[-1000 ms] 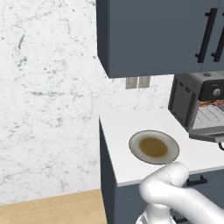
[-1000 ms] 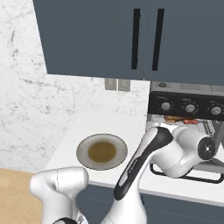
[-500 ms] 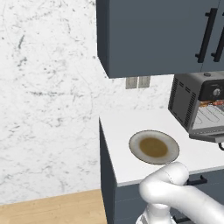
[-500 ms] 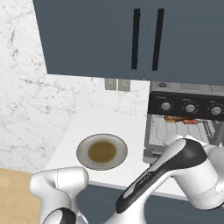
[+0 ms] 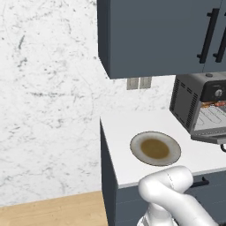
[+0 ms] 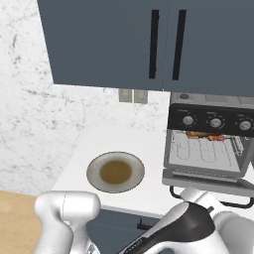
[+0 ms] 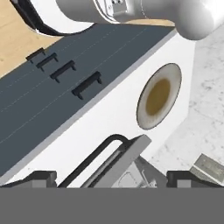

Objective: Pick up the kebab skewer and baguette bread, and place them inside the toaster oven. Close the toaster oven door and start by setting the timer.

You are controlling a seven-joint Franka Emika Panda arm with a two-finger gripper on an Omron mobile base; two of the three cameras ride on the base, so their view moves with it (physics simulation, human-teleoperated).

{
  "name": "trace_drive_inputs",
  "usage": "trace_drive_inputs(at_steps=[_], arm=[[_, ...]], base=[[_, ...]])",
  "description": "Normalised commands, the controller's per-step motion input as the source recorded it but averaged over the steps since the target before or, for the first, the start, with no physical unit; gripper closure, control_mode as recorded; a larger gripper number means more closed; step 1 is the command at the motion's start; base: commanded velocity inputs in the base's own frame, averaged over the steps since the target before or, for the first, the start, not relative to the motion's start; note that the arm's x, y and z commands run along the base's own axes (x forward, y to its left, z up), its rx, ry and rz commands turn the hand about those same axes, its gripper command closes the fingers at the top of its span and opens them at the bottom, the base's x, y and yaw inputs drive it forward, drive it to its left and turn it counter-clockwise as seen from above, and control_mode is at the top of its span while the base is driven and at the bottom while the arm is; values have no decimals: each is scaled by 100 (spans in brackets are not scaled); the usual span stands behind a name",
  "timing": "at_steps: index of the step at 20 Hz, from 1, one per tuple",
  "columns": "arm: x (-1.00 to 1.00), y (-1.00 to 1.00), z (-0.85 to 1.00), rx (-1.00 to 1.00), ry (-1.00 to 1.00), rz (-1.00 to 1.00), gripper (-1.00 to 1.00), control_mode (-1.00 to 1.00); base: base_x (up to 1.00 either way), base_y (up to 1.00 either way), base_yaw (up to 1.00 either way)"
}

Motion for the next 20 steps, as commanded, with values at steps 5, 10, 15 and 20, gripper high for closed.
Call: trace_drive_inputs(at_steps=[5,10,15,20], arm=[[-26,-1,-41,21,1,-4,-100,-100],[4,0,-15,21,-5,0,-100,-100],[32,6,-1,1,6,2,-100,-100],[28,0,0,6,3,0,-100,-100]], base=[[0,0,0],[0,0,0],[0,0,0],[0,0,0]])
